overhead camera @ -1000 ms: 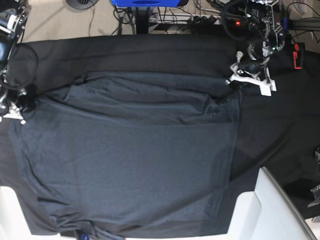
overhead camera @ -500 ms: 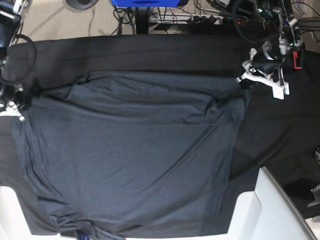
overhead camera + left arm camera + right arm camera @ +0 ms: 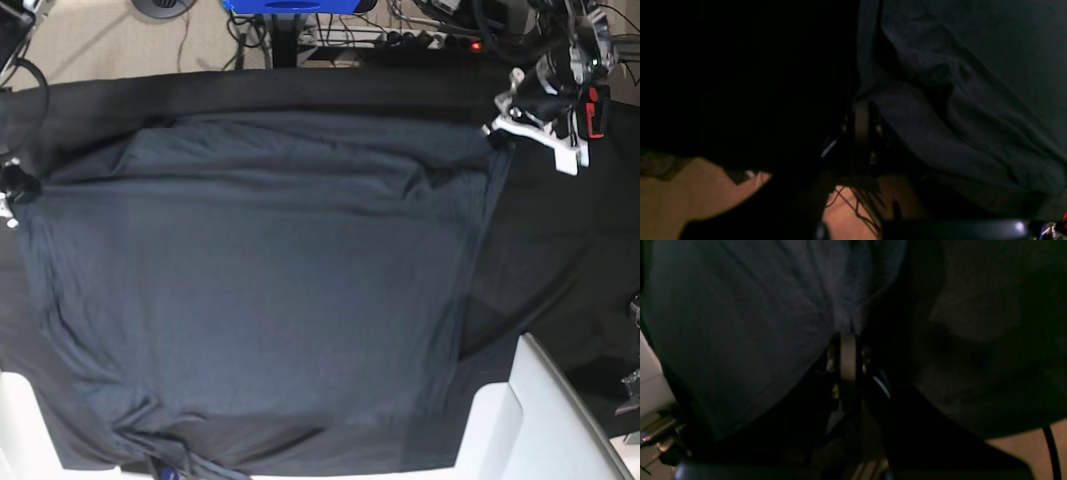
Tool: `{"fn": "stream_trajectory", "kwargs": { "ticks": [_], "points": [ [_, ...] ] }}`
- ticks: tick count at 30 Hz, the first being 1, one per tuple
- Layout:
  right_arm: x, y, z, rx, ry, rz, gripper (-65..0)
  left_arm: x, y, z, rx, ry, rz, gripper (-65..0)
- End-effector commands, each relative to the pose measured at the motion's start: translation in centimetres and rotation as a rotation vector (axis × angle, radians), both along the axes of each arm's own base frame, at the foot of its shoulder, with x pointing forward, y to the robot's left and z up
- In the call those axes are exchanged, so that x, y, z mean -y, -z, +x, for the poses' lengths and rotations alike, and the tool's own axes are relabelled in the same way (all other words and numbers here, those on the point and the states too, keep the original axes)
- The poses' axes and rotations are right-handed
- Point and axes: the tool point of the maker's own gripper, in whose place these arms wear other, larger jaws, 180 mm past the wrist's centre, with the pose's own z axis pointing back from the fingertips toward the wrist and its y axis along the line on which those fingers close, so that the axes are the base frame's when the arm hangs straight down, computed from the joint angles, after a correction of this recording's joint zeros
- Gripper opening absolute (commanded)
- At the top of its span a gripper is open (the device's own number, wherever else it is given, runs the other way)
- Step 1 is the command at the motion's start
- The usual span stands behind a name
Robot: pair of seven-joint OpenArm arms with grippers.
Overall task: Fold the T-shirt properly
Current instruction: 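Lift the shirt edge with both grippers and drag it toward the hem, then lay the lifted fabric down over the shirt body with both grippers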
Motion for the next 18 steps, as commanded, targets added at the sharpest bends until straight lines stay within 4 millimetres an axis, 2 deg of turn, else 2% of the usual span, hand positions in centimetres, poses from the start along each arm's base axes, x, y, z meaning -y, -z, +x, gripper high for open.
{"fn": "stream_trajectory", "kwargs": {
  "ticks": [1, 5, 8, 12, 16, 18],
  "points": [
    [1.2, -1.1, 0.2, 0.02, -0.004, -0.036, -64.7, -0.5, -0.8, 0.0, 0.021, 0.006, 0.023, -65.0],
    [0.2, -0.2, -0.5, -0.001, -0.01, -0.019, -64.7, -0.2, -0.6, -0.6, 0.005, 0.012, 0.02, -65.0],
    [-0.1, -0.3, -0.1, 0.004, -0.01, -0.012, -64.7, -0.1, -0.9, 0.2, 0.025, 0.018, 0.02, -65.0],
    [0.3, -0.9, 1.3, -0.009, 0.111, 0.026, -64.5, -0.2, -1.6, 2.1, 0.067, 0.014, 0.019, -65.0],
    [-1.7, -1.0, 4.7, -0.007, 0.067, 0.062, -64.5, 0.6, -1.6, 4.5, 0.053, 0.041, -0.022, -65.0],
    [-2.4, 0.3, 5.7, -0.062, 0.111, 0.125, -64.5, 0.9, -1.1, 5.9, 0.031, 0.044, -0.062, -65.0]
  ]
}}
